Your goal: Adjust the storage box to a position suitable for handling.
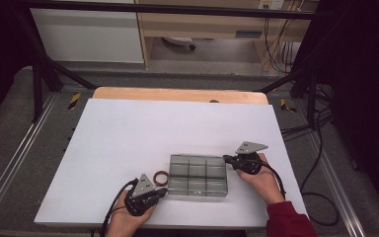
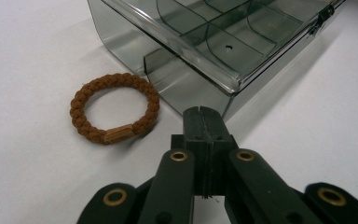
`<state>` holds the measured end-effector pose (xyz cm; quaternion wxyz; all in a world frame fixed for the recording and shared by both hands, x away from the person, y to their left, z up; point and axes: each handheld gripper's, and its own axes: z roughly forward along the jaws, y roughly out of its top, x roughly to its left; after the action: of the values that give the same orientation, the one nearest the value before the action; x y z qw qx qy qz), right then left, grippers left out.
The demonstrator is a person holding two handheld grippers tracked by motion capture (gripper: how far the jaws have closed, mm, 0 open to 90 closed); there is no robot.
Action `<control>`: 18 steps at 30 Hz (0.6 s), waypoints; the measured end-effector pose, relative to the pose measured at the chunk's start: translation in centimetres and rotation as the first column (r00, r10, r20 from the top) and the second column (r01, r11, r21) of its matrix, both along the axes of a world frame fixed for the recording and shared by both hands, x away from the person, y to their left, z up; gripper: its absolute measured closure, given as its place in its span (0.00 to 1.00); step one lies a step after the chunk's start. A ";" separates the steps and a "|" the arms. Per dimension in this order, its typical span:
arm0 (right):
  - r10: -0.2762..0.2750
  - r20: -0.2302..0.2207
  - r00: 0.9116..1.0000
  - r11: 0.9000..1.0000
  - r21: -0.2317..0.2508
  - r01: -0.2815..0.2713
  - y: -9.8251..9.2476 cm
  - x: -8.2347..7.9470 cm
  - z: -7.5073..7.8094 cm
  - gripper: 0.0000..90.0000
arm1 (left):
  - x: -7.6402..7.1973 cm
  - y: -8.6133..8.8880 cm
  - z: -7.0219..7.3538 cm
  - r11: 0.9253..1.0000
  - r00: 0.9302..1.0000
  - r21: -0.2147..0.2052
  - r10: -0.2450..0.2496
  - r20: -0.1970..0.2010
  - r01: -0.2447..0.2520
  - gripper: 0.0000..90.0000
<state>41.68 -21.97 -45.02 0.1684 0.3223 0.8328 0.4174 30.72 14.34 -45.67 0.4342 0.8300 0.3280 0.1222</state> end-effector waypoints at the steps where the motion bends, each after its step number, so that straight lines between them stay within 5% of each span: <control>1: 0.000 0.001 1.000 1.000 0.002 0.000 0.0 0.0 0.0 1.00 | 0.0 0.0 0.0 1.000 1.000 0.000 -0.001 -0.002 0.001 1.00; 9: -0.021 0.014 1.000 1.000 0.019 0.020 -0.1 0.1 0.0 1.00 | -0.1 0.1 0.1 1.000 1.000 0.005 0.005 0.006 -0.005 1.00; 18: -0.139 0.061 0.988 0.989 0.066 0.135 -0.8 -0.6 1.0 0.95 | 0.0 1.3 0.6 0.998 0.997 -0.024 0.064 0.037 -0.063 0.96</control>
<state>41.04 -22.78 -44.06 0.2139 0.3699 0.7894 0.4407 30.74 15.69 -45.08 0.4455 0.8119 0.3472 0.1479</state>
